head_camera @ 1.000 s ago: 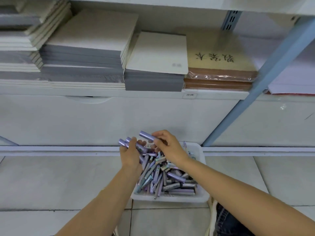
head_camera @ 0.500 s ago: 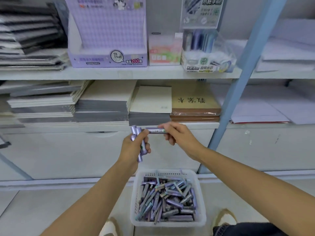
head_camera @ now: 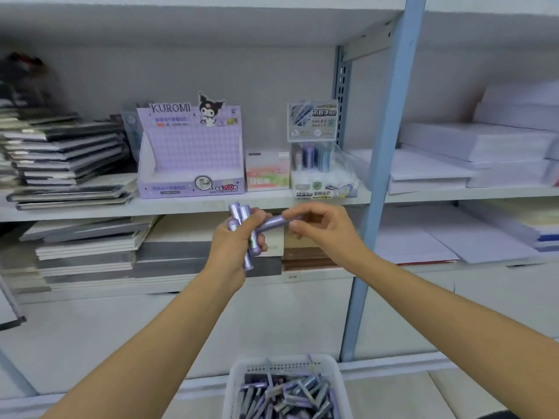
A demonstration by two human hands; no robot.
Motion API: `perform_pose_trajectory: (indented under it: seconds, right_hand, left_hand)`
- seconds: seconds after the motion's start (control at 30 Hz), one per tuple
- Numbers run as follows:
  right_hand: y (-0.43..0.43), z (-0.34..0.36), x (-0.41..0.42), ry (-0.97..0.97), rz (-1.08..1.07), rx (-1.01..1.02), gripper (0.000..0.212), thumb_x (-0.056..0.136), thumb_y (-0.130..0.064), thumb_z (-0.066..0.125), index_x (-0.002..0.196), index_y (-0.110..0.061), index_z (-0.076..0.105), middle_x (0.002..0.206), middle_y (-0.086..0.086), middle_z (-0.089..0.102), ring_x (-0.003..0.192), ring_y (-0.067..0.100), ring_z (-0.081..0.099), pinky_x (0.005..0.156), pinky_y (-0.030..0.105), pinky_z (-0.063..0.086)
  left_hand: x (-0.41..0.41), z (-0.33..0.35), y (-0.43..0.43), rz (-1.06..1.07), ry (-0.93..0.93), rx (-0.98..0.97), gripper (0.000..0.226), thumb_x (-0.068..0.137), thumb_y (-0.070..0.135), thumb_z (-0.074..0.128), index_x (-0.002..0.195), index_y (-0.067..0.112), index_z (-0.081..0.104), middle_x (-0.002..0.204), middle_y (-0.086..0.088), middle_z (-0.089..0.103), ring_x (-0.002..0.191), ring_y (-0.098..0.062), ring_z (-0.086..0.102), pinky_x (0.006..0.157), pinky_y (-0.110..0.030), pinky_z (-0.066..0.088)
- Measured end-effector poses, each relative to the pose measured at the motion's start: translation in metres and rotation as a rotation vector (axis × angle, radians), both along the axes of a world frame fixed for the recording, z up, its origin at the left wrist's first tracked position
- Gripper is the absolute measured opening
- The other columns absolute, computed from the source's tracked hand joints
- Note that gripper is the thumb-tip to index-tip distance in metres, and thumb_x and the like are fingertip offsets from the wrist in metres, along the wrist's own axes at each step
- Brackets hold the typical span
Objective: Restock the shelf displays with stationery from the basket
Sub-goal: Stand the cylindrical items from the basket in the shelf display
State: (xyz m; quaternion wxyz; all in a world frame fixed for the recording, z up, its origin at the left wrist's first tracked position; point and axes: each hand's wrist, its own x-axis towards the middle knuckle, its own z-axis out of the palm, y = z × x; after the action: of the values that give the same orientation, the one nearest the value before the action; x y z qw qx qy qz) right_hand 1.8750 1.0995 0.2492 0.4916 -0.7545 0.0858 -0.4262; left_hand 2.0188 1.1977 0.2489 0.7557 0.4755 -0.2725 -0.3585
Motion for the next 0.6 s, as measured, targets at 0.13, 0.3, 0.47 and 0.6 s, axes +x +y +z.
perform_pose_trajectory:
  seconds: [0.13, 0.3, 0.47, 0.6]
  right_hand:
    - [-0.003, 0.02, -0.009, -0.057, 0.011, 0.047, 0.027, 0.086, 0.002, 0.066, 0.111, -0.005, 0.065, 0.101, 0.005, 0.07, 0.09, 0.025, 0.067, 0.082, 0.034, 0.058]
    - [-0.008, 0.04, -0.015, -0.104, -0.005, 0.046, 0.027, 0.085, 0.003, 0.066, 0.109, -0.01, 0.064, 0.105, 0.008, 0.07, 0.093, 0.021, 0.066, 0.083, 0.03, 0.056]
    - [-0.015, 0.05, -0.015, -0.149, 0.009, 0.146, 0.026, 0.09, -0.003, 0.062, 0.116, -0.007, 0.062, 0.103, 0.013, 0.07, 0.09, 0.023, 0.068, 0.083, 0.031, 0.056]
    - [-0.023, 0.053, -0.015, -0.193, 0.017, 0.26, 0.023, 0.092, -0.004, 0.059, 0.115, -0.003, 0.062, 0.095, 0.011, 0.07, 0.083, 0.022, 0.068, 0.078, 0.029, 0.057]
  left_hand:
    - [-0.007, 0.016, -0.005, 0.048, -0.096, -0.027, 0.012, 0.085, 0.013, 0.071, 0.091, 0.013, 0.062, 0.073, -0.007, 0.063, 0.043, -0.011, 0.049, 0.044, -0.022, 0.048]
    - [-0.012, 0.03, -0.01, 0.017, -0.125, -0.002, 0.013, 0.085, 0.022, 0.072, 0.089, 0.016, 0.062, 0.062, 0.001, 0.064, 0.043, -0.01, 0.053, 0.045, -0.022, 0.05]
    - [-0.016, 0.04, -0.019, 0.011, -0.202, -0.007, 0.012, 0.088, 0.024, 0.07, 0.091, 0.017, 0.06, 0.063, 0.0, 0.064, 0.045, -0.009, 0.054, 0.046, -0.022, 0.05]
    - [-0.021, 0.045, -0.029, -0.019, -0.248, -0.03, 0.013, 0.089, 0.022, 0.068, 0.094, 0.014, 0.06, 0.065, -0.003, 0.058, 0.045, -0.01, 0.053, 0.045, -0.02, 0.047]
